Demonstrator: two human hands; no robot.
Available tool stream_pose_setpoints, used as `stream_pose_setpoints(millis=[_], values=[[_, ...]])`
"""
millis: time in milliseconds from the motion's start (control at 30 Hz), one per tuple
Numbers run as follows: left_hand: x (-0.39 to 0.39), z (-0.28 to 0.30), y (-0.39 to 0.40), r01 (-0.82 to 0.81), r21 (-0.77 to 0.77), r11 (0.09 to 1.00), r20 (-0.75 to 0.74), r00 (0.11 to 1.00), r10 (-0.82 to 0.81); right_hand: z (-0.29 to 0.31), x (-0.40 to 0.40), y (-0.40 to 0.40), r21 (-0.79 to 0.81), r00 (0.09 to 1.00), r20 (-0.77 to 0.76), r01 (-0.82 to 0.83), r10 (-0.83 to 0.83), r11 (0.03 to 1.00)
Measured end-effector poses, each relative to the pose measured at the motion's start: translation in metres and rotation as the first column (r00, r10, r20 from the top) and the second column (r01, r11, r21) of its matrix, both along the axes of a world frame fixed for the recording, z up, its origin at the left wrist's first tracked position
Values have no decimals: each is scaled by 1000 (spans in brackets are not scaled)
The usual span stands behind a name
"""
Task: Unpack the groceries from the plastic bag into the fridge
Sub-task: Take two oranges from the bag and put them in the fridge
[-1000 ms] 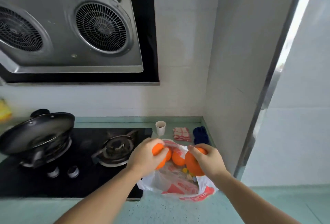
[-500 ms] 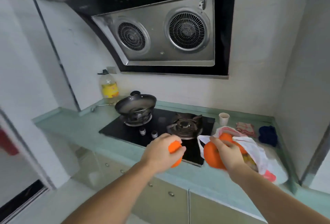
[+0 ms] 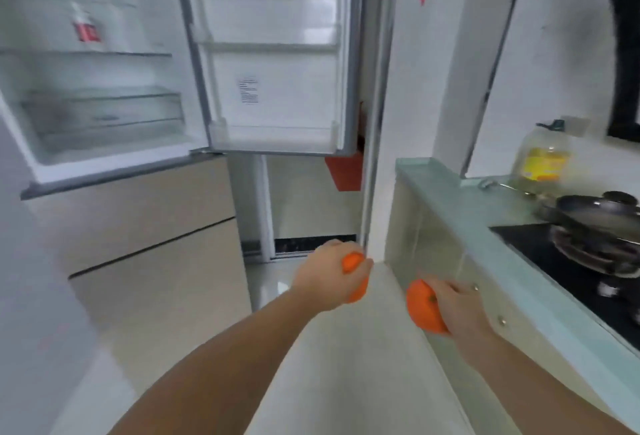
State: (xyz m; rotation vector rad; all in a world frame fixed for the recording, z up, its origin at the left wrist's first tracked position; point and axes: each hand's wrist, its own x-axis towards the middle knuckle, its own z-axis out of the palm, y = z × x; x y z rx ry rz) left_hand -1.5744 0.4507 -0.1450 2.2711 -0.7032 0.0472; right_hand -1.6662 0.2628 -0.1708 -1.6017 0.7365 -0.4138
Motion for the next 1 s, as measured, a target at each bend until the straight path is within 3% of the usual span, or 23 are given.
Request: stream_pose_setpoints(millis=[233, 400, 667, 833, 1000], values=[[-5, 24, 133, -437, -66, 897, 15, 899, 439, 39, 65, 117, -43, 896, 81, -435, 437, 899], [-28, 50, 163, -600, -96, 794, 33, 795, 605, 75, 87, 151, -81, 797, 154, -579, 584, 811], [-49, 63, 178, -702, -25, 712, 102, 706, 700, 95, 101, 181, -68, 664, 223, -720, 714, 690], [-33, 64, 198, -733, -33, 680, 107, 673, 731, 93, 121, 202, -74, 623, 226, -756, 749, 651], [15, 60, 223, -709, -44, 704, 122, 696, 708, 89, 165, 225, -70, 634, 215, -749, 743, 659]])
